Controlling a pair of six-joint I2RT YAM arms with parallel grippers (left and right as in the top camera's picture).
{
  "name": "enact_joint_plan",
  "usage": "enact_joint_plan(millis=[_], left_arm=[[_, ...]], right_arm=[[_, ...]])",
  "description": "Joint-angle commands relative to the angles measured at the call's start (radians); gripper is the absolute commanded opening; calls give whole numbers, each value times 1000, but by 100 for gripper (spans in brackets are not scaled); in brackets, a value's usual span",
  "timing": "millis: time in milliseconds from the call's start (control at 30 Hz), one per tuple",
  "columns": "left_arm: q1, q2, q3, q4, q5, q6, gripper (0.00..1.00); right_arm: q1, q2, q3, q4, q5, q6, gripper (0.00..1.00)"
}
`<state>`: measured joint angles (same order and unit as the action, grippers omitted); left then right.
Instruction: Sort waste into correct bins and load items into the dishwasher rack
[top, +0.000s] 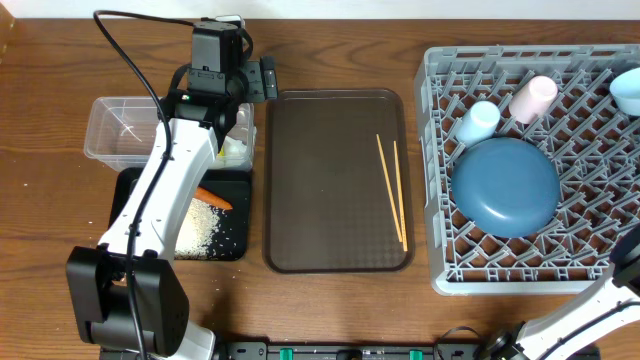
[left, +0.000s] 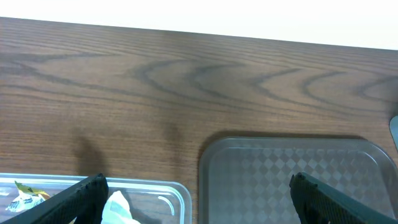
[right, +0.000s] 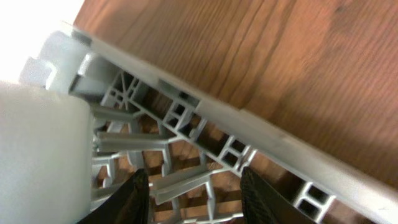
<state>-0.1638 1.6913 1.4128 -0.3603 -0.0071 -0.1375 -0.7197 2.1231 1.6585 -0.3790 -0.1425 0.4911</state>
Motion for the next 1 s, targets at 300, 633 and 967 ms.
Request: enact_joint_plan(millis=[300,633,967], left_arm=[[2,4,-2,-2,-8,-9,94],[2,4,-2,-2,-8,-9,94],[2,4,-2,-2,-8,-9,94]], right_arm=[[22,12,31,-3,-82,-18,39],[33,-139,32,-169,-84,-51,41],[35,-324,32,-178,-14,23,57]])
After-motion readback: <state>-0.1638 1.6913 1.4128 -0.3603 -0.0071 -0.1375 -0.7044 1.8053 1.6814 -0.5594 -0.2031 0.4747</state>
